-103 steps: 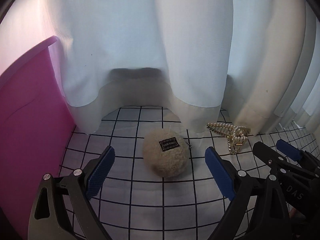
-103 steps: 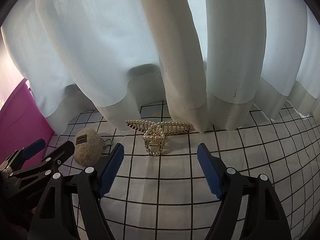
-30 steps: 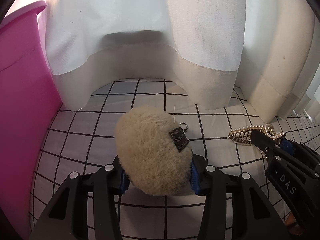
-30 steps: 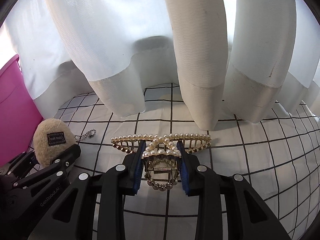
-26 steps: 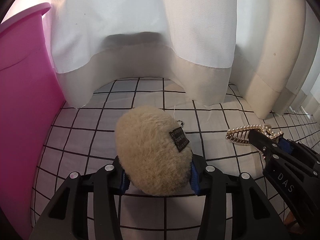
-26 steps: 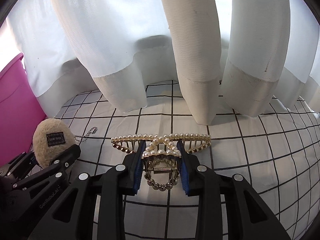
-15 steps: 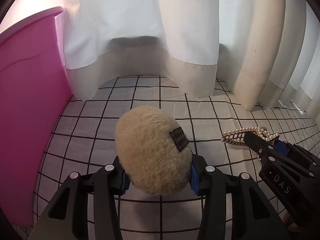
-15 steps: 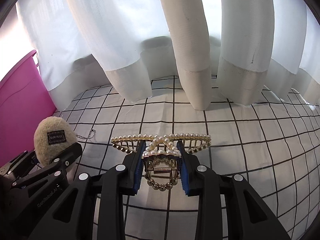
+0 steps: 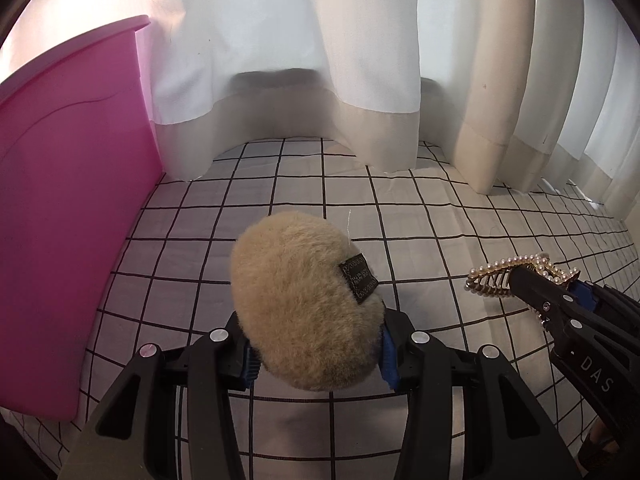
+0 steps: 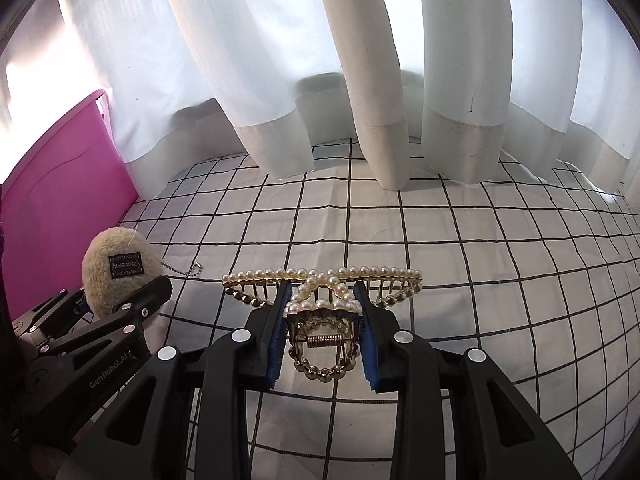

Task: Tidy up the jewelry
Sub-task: 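Carry pouch and claw clip into the pink bin and open both tools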

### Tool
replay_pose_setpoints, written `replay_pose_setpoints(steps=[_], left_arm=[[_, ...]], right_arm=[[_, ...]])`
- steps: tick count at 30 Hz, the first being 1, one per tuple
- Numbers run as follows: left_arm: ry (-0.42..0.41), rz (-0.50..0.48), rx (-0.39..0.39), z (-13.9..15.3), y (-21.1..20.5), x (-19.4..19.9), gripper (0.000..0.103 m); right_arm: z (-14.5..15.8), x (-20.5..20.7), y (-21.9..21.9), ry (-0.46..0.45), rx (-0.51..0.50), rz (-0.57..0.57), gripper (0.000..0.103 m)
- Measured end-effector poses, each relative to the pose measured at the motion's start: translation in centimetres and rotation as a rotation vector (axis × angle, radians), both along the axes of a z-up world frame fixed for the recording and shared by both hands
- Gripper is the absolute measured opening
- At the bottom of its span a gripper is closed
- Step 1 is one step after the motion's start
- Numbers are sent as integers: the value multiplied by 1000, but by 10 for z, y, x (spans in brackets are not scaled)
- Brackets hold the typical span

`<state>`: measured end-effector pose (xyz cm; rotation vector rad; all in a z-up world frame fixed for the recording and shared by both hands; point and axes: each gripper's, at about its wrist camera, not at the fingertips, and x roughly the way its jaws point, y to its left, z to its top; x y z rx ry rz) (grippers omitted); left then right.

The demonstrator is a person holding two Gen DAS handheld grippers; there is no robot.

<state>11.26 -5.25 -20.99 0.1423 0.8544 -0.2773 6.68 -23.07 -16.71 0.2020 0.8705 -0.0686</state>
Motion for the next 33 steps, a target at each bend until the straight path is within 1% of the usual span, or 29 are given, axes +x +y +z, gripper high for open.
replay_pose_setpoints(steps=[5, 8, 10, 14, 18, 26, 33], left_arm=[[-20, 8, -2, 16, 8, -12, 45], [-34, 16, -12, 31, 13, -20, 45], [-55, 21, -5, 42, 15, -28, 45], [-62, 42, -38, 64, 20, -41, 45], [-86, 56, -55, 86, 25, -53, 45], [-116, 116, -73, 124, 47, -67, 45], [-153, 184, -62, 152, 74, -72, 45]], right_arm=[[19, -16, 4, -16, -9, 23, 30], [31, -22, 7, -26, -9, 34, 30], [40, -26, 10, -36, -11, 44, 30], [60, -34, 16, -62, -15, 64, 30], [79, -41, 23, -85, -20, 86, 30], [118, -51, 45, -132, -40, 159, 30], [142, -50, 73, -174, -36, 231, 30]])
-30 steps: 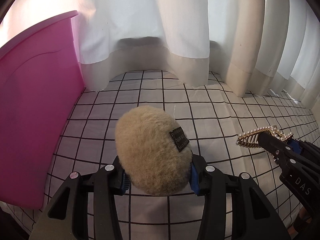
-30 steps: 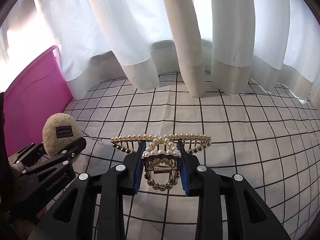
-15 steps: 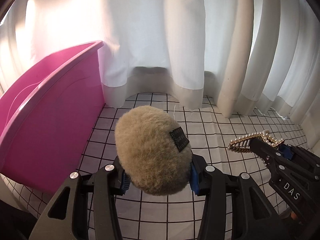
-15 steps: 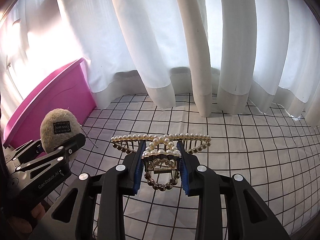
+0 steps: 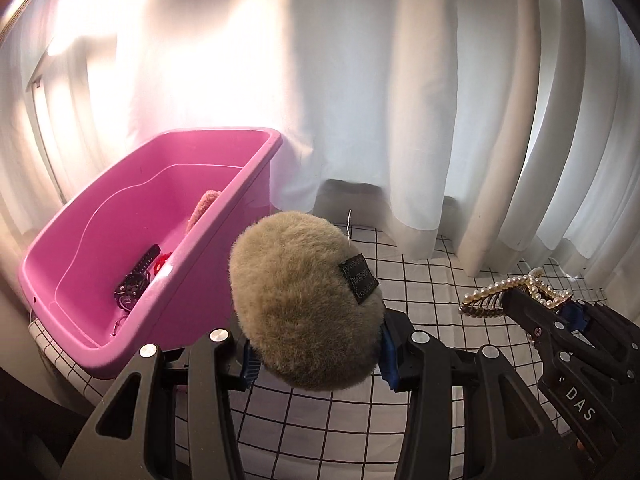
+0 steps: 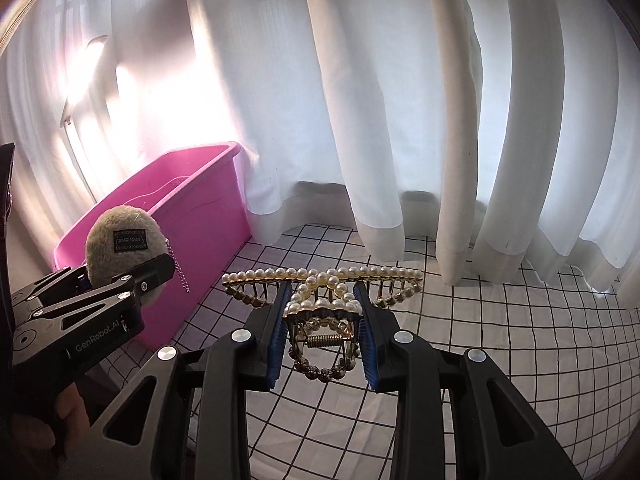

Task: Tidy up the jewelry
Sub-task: 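Carry pouch and claw clip into the pink bin and open both tools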

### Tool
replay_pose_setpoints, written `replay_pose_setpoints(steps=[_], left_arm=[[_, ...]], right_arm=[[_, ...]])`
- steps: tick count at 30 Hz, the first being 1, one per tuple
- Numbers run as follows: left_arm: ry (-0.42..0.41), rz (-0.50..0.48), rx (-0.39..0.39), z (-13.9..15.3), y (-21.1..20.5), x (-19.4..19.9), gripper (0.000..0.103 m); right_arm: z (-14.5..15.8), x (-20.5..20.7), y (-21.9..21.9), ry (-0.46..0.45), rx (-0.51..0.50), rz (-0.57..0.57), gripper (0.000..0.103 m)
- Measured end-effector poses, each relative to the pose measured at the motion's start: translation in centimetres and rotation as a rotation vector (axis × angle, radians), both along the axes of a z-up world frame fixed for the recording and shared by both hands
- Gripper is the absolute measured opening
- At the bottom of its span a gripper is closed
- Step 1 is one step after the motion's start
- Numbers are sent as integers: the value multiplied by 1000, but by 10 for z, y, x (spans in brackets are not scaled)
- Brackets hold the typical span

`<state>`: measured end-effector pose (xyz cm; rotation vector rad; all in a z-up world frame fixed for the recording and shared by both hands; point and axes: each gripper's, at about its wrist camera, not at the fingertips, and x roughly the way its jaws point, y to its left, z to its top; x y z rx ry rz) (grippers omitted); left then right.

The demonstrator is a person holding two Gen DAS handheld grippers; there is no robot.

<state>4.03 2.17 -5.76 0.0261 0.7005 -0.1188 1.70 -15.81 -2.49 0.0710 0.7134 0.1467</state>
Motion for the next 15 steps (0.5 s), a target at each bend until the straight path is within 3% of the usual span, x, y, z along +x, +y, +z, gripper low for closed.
replay_pose_setpoints(steps=[15], left_arm=[[-92, 156, 30, 61, 76, 9, 45]], right_arm=[[41, 30, 88, -100, 15, 164, 31]])
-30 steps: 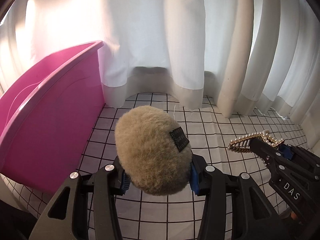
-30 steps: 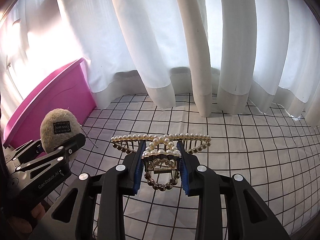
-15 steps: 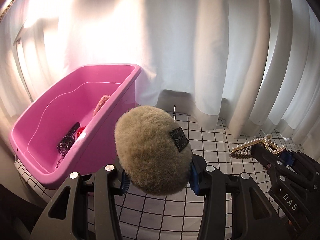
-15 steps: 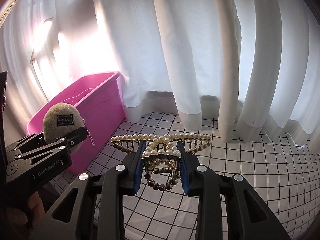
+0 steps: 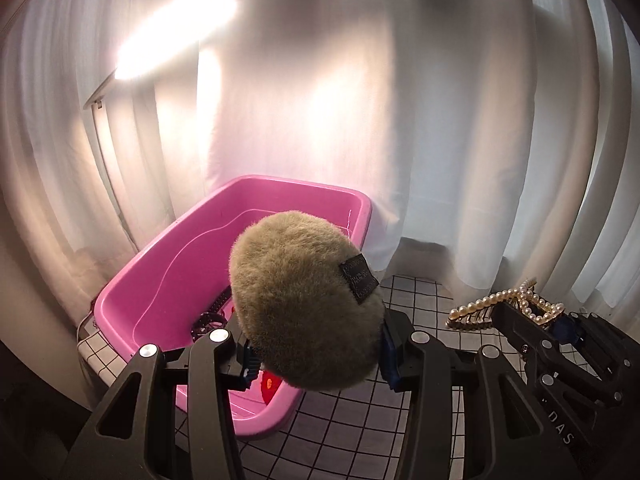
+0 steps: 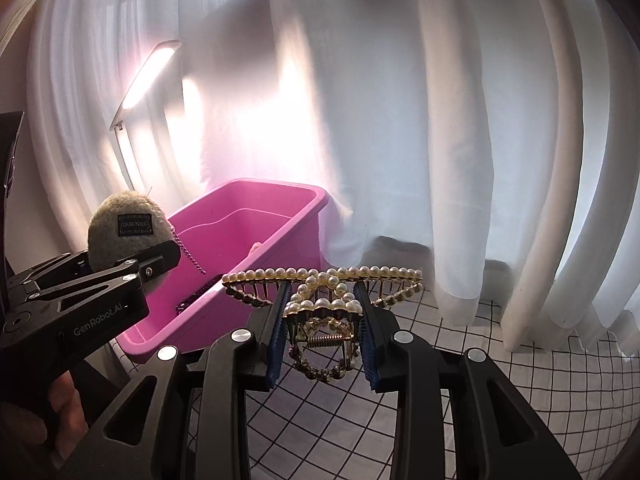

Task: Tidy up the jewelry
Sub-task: 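Carry pouch and claw clip into the pink bin and open both tools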

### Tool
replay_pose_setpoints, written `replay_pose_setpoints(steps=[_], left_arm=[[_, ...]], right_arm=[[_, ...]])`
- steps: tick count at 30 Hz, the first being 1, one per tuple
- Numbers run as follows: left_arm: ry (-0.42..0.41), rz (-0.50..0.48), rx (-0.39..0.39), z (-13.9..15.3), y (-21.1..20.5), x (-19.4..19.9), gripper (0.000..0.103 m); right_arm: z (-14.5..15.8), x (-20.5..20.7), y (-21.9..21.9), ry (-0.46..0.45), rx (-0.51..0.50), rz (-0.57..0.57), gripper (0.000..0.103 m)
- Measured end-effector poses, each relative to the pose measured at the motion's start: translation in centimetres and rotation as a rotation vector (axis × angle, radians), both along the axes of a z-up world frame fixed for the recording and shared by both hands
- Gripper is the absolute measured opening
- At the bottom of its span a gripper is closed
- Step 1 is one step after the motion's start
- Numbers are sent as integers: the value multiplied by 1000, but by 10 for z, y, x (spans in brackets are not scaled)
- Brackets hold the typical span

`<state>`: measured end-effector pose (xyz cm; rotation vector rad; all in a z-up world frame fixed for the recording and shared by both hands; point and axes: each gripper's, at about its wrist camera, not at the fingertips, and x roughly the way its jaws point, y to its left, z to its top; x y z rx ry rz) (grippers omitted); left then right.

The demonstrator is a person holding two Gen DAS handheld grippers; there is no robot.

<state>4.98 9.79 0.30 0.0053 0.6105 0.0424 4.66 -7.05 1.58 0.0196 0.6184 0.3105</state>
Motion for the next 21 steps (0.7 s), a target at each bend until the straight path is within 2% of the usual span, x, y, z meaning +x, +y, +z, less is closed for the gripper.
replay_pose_setpoints(steps=[10, 21], left_arm=[[-2, 100, 16, 14, 69, 17, 45], [30, 171, 10, 0, 135, 52, 45]], right_arm=[[10, 32, 68, -15, 4, 94, 30], [5, 75, 144, 1, -44, 158, 30]])
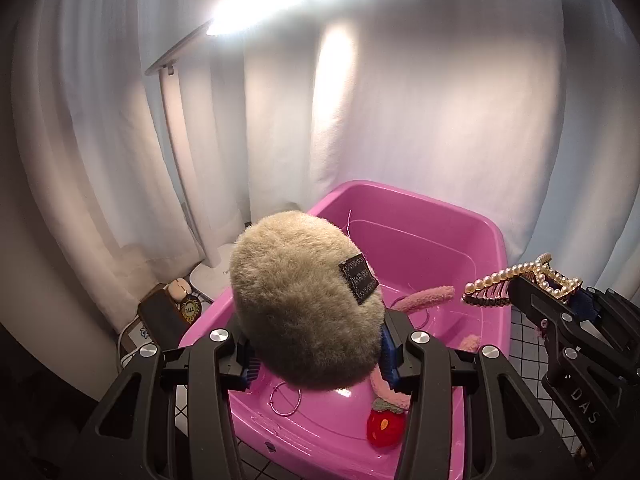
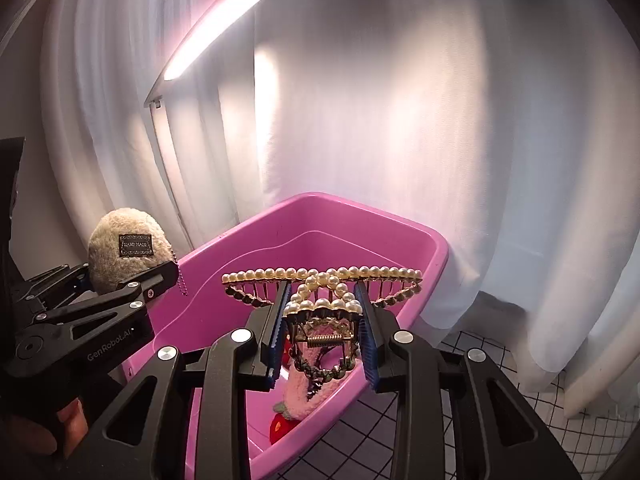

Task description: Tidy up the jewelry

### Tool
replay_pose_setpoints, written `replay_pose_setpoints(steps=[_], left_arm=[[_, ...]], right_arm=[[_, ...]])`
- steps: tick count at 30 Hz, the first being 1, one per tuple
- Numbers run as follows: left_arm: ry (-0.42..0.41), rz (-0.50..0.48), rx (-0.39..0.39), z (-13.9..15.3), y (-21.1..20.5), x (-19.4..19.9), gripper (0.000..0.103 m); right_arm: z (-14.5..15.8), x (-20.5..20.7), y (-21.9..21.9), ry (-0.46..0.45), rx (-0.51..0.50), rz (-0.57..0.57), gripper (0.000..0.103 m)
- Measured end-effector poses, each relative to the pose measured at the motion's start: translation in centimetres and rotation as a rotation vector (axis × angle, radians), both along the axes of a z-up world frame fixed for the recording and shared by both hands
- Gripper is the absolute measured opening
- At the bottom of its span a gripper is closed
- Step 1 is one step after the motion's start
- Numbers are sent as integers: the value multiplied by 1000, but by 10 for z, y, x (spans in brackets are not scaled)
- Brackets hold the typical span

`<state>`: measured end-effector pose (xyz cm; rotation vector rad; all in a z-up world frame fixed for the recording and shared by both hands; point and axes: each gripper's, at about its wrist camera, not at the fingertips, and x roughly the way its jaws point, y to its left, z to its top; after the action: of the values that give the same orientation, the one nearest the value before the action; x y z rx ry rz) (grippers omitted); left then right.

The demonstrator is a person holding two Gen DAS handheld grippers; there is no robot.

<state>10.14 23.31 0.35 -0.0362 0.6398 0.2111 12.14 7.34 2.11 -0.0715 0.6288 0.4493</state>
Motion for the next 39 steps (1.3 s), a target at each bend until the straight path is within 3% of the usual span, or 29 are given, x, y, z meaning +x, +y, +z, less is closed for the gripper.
replay_pose_setpoints(steps=[10, 19, 21, 23, 24, 27, 39], left_arm=[[57, 22, -10, -26, 34, 27, 45], [117, 15, -28, -44, 39, 38, 47], [122, 18, -23, -46, 39, 39, 52], [112, 28, -15, -44, 39, 37, 66], [102, 30, -14, -43, 39, 35, 71], [97, 39, -13, -40, 41, 34, 77], [85, 57, -49, -34, 41, 25, 86]], right_arm=[[-23, 35, 53, 75, -72, 32, 30], [-39, 56, 70, 131, -127, 0, 31], [-40, 57, 67, 128, -135, -21, 34], [-37, 55, 67, 111, -145, -37, 55], [-34, 53, 66, 94, -149, -45, 57], [-31, 51, 64, 80, -154, -49, 57], [-25, 39, 48, 74, -127, -66, 57]])
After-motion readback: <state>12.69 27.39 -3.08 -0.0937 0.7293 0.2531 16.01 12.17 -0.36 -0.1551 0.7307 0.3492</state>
